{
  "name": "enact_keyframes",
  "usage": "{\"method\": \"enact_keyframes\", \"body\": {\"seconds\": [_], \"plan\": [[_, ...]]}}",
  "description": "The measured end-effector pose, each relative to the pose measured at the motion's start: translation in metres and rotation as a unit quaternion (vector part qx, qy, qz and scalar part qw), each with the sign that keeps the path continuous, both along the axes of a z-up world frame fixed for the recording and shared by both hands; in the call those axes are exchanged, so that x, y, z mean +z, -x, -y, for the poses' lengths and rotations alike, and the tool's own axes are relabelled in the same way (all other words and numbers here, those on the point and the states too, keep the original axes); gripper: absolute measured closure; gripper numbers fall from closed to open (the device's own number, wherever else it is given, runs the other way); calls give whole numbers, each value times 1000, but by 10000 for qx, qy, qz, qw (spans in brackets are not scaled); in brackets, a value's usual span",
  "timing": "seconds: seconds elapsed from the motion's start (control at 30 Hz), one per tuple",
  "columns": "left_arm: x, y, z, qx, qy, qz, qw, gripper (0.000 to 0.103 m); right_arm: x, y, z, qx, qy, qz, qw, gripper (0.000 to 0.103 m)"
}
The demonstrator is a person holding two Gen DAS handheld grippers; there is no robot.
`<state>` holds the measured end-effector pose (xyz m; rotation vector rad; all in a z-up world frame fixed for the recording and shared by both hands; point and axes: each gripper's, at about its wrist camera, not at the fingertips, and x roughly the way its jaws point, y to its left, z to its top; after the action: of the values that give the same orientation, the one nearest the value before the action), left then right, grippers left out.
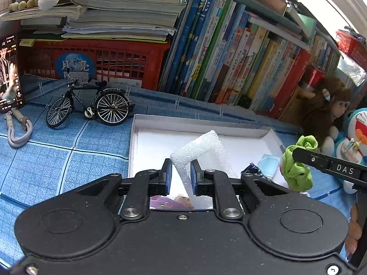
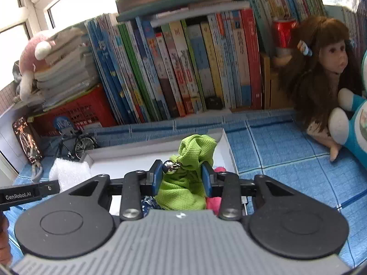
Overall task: Organize soft objects
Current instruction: 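Carry the foam cube and green scrunchie over the white tray, then lower the foam cube and scrunchie into the tray and open both grippers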
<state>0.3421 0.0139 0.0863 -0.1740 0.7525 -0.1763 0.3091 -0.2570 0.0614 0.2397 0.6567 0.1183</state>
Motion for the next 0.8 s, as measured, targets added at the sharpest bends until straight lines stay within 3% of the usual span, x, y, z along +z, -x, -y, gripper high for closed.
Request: {"method": "enact_keyframes", "body": {"seconds": [0.8], "plan": [[-21,-20,6,-16,-227,-372,9990,84,-20,-16,-6,210,-45,-466,9987,58]]}}
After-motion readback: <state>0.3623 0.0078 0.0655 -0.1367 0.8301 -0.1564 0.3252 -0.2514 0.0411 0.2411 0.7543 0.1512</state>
